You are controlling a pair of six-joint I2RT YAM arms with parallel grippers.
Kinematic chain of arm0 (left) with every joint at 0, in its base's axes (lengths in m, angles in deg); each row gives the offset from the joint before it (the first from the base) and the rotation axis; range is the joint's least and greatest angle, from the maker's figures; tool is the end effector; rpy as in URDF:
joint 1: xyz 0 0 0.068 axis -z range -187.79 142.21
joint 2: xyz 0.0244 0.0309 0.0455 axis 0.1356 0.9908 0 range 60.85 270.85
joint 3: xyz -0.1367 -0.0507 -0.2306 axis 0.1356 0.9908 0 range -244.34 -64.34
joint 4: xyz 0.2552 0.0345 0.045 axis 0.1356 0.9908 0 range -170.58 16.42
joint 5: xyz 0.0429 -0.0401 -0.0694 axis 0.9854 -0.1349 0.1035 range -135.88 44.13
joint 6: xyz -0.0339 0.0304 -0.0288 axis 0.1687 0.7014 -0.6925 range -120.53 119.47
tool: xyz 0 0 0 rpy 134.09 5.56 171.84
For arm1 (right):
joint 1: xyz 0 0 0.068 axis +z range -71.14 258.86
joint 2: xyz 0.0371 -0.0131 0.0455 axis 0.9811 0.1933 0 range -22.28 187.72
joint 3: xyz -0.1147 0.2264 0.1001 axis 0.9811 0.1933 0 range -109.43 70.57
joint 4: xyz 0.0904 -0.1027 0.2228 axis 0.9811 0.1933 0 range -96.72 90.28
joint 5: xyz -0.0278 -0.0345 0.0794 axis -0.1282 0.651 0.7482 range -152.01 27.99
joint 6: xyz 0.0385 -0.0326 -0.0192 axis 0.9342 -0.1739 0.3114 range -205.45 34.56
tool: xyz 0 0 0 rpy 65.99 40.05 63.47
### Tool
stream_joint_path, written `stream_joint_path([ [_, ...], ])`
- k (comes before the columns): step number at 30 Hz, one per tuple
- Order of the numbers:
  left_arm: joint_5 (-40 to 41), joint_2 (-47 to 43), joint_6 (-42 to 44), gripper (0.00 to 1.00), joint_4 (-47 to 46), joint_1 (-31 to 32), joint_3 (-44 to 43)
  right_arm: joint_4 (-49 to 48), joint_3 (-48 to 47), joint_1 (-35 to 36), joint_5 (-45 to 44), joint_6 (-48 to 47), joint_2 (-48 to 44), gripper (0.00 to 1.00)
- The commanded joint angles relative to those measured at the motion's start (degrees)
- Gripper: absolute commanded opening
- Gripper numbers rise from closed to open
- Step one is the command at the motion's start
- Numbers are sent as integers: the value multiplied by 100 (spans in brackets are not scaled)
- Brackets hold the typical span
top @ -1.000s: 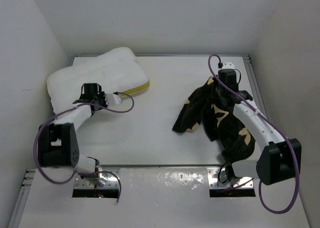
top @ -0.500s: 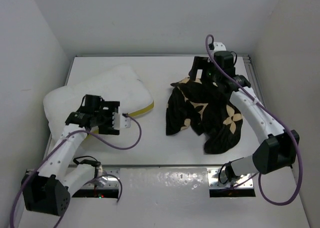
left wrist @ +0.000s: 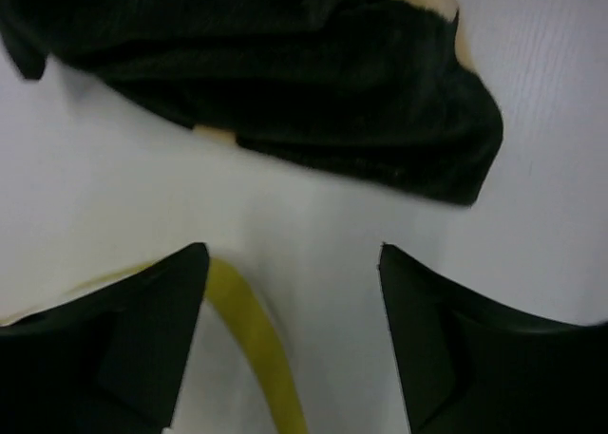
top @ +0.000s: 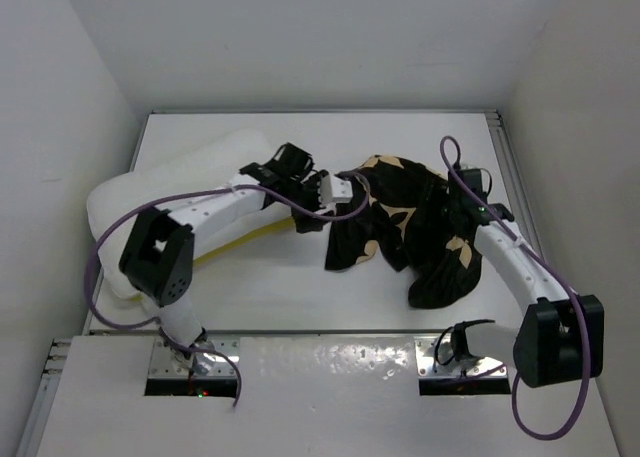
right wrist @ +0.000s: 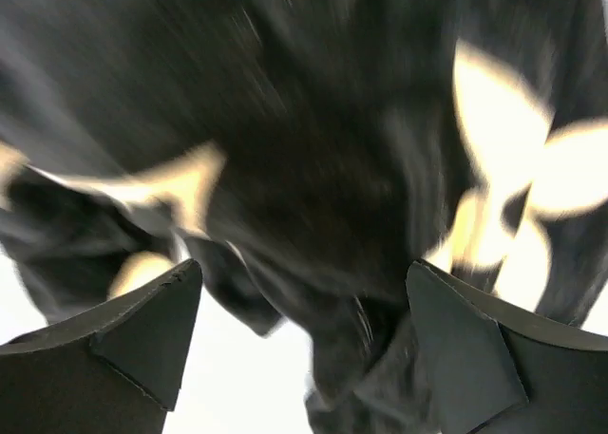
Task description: Put the pillow into the pillowcase
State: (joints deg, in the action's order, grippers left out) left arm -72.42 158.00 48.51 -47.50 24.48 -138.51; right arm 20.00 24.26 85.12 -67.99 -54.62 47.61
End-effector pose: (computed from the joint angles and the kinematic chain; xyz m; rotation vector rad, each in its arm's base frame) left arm 0.2966 -0.2061 0.2473 1.7336 1.7473 -0.4637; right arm 0.2466 0.0233 0.2342 0.5657 2.3825 0.1599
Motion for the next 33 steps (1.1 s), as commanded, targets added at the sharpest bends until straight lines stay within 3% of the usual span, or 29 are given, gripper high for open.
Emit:
stream_joint_path([
  [1, 96, 592, -1401, 77, -870, 297, -501, -560, 524, 86, -9, 301, -72, 86],
  [4, 184, 1016, -1730, 85, -1172, 402, -800, -861, 587, 121, 26, 257, 165, 81],
  [8, 334, 1184, -1889, 88, -1655, 613, -608, -993, 307, 147, 210, 99, 692, 70],
  [12, 343, 1438, -1959, 87, -1927, 807, -555, -1029, 183, 191, 54, 37, 1018, 36],
  [13, 387, 1535, -1985, 85, -1980, 851, -537, -1028, 166, 182, -43, 20, 1001, 17],
  [16, 396, 1650, -2029, 63, -2043, 842, -423, -1090, 131, 95, -272, -173, 817, 0],
  [17, 309, 1659, -1995, 42, -1973, 833, -414, -1116, 87, 77, -316, -226, 746, 0],
  [19, 194, 1676, -1942, 26, -1876, 746, -370, -1108, -132, -11, -395, -375, 535, 0],
  [20, 124, 1659, -1811, 0, -1710, 719, -361, -1142, -238, -37, -430, -437, 448, 0],
  [22, 141, 1615, -1653, 0, -1481, 623, -396, -1221, -684, -151, -535, -568, 298, 0],
  [25, 62, 1396, -644, 0, -674, 438, -405, -1432, -1500, -292, -808, -648, 384, 0],
  [31, 904, 299, 2288, 0, 1222, 280, 174, -1609, -3049, -512, -1581, -631, 1489, 0],
  [33, 1010, 69, 2846, 0, 1699, 288, 393, -1390, -3610, -530, -1792, -552, 1843, 0],
])
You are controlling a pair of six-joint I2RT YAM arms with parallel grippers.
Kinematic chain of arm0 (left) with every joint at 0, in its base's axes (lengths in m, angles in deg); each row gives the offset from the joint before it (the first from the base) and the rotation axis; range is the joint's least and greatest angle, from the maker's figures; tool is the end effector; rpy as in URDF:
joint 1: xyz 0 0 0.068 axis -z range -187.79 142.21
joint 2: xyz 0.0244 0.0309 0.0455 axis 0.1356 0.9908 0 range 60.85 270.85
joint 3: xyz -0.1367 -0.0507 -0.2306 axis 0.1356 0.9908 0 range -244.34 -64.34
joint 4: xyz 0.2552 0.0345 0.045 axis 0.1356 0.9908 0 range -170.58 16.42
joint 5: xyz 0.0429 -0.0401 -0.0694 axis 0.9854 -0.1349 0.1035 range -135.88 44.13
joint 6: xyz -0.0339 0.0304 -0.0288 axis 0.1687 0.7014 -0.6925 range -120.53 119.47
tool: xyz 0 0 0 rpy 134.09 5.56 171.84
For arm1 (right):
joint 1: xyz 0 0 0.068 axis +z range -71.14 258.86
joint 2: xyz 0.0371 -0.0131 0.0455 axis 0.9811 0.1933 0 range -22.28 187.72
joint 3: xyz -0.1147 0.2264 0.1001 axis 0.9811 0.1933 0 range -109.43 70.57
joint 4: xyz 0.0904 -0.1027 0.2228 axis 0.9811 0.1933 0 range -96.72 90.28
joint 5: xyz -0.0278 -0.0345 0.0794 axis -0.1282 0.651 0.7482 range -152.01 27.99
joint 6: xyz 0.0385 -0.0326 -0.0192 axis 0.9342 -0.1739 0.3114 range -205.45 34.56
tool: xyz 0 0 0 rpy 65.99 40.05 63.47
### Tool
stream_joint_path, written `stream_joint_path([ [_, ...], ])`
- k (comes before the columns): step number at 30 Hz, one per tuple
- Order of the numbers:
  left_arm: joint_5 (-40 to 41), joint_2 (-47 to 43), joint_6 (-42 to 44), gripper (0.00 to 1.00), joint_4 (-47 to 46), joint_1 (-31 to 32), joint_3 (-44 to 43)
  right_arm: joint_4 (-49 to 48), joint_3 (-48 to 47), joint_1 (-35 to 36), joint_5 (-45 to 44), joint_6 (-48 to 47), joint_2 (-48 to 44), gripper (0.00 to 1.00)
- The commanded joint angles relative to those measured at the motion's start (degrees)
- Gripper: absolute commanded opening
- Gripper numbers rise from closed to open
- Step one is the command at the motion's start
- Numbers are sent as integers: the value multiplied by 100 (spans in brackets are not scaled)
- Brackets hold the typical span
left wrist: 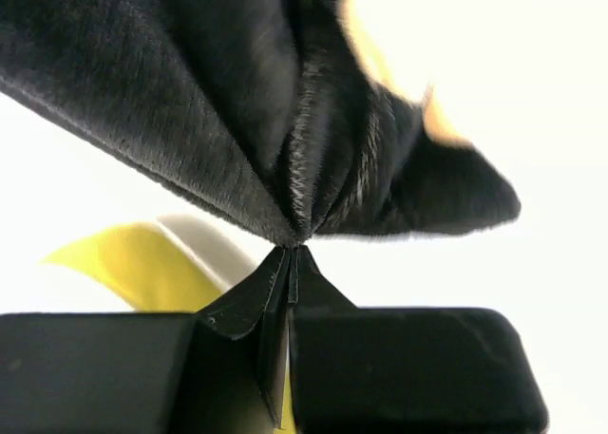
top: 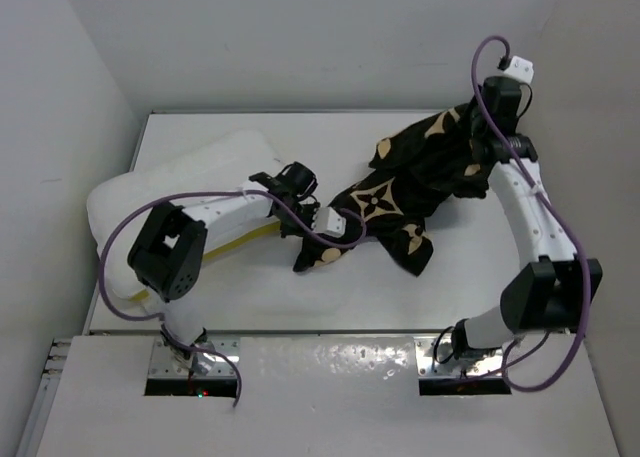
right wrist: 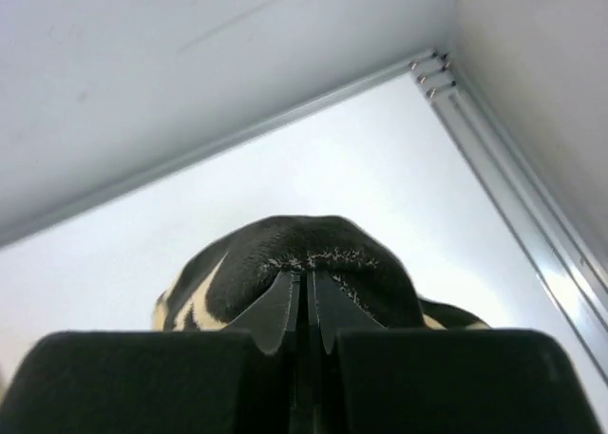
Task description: Put the pillow into the pillowcase
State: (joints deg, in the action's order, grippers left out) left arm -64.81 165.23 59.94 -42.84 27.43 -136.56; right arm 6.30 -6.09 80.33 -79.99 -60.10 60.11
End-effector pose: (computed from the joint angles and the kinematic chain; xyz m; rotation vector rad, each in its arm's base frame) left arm 0.2890 -0.2181 0.1886 2.0628 1.7593 -0.3360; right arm 0.3372 -0.0024 0.3757 0.5939 1.7854 0.0230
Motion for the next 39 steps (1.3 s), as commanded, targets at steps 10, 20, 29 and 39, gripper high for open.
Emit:
stream_joint_path([
  [10, 268, -1034, 2623, 57, 2284, 134, 157, 1892, -2834, 89, 136, -222, 2728, 99],
  [20, -208, -523, 1415, 100, 1931, 70, -533, 1608, 461, 705, 295, -487, 588, 24],
  [29, 435, -884, 897, 48, 1351, 740, 894, 1775, 3306, 696, 1006, 1209, -918, 79],
  [39, 724, -2427, 895, 73, 1157, 943, 1632, 1151, 4106, 1039, 1341, 1596, -821, 78],
])
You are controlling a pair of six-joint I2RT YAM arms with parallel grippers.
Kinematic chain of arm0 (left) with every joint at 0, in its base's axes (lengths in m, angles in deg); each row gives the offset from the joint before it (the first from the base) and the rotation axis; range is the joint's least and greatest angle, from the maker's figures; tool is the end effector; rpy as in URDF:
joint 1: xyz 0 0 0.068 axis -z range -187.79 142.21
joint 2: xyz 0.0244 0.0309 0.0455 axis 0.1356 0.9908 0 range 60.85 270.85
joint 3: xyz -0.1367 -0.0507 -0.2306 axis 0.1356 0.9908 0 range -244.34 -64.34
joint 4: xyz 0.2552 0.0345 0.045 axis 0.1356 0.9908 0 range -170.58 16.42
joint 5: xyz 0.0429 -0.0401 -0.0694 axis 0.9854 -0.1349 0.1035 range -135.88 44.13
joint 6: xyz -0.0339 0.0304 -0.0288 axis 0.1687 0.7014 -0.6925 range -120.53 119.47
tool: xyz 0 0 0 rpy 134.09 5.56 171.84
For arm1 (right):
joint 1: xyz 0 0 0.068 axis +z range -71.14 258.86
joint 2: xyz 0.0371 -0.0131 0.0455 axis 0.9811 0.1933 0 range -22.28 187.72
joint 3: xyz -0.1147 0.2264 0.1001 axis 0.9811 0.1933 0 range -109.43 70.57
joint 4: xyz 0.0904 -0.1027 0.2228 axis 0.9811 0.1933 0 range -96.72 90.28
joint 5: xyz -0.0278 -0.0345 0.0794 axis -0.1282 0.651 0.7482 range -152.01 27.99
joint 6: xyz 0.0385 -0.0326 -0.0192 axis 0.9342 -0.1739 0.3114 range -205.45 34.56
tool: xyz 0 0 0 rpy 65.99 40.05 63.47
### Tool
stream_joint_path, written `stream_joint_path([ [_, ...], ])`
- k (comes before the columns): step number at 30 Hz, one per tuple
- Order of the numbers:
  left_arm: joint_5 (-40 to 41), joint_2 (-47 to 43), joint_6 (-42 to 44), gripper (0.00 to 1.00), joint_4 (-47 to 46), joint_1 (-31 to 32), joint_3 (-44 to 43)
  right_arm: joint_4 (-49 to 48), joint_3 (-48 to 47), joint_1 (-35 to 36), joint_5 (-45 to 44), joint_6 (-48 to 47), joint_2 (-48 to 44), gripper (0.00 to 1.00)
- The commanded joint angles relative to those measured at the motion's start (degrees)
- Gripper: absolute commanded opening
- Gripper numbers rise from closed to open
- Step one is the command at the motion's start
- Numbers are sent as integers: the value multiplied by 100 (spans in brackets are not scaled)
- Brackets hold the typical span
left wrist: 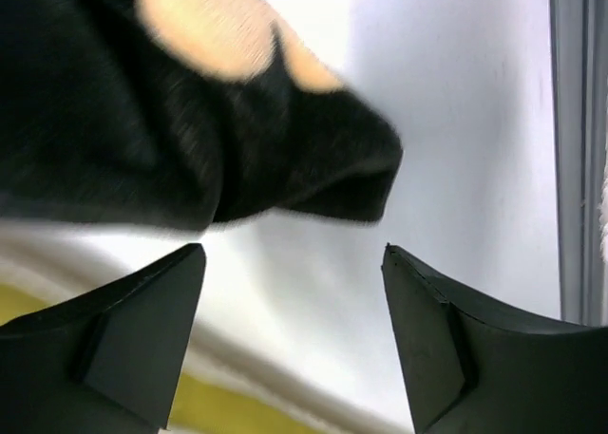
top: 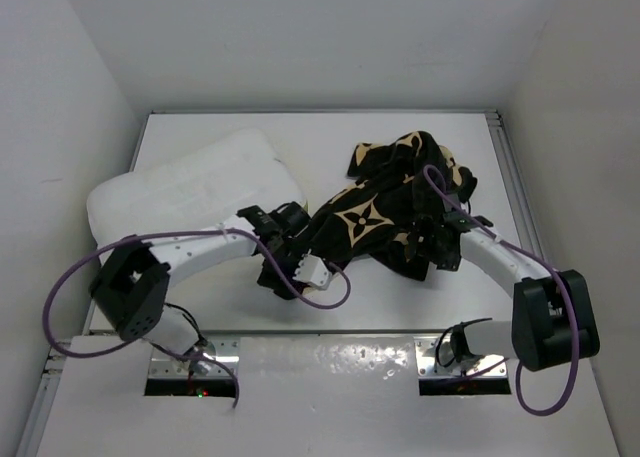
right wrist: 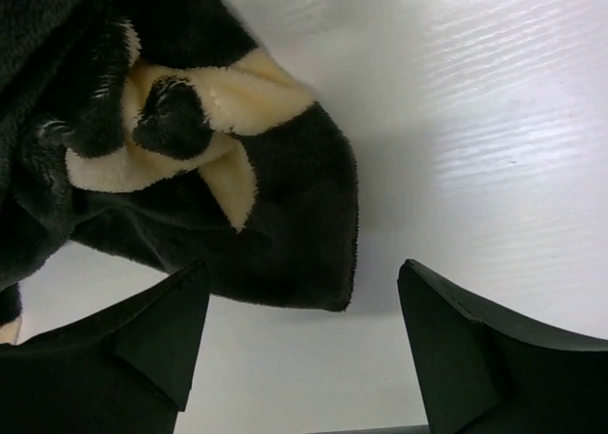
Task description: Put the pillow into the pillowcase
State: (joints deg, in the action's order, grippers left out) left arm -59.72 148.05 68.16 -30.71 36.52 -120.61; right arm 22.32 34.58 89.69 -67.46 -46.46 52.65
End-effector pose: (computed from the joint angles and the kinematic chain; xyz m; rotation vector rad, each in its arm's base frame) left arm 0.1840 -0.1915 0.1957 2.4504 1.5876 -0.2969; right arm 0.2174 0.0381 0.1596 0.6938 2.6629 0.1068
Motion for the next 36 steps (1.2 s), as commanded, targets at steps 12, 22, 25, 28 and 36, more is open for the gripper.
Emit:
stream_joint_path([
  [12, 145, -1857, 981, 59, -1936, 560, 1971, -856, 628, 297, -149, 487, -138, 73],
  [22, 216, -951, 1332, 88, -2612, 640, 2374, -1102, 953, 358, -131, 804, -224, 39],
  [25, 216, -819, 1192, 87, -3138, 648, 2551, -1093, 1006, 350, -184, 769, -479, 15],
  [28, 181, -643, 875, 69, -3622, 648, 2595, -875, 848, 350, -324, 594, -690, 0],
  [36, -4, -730, 1412, 0, -3211, 640, 2990, -531, 435, 297, -474, 417, -1139, 0],
])
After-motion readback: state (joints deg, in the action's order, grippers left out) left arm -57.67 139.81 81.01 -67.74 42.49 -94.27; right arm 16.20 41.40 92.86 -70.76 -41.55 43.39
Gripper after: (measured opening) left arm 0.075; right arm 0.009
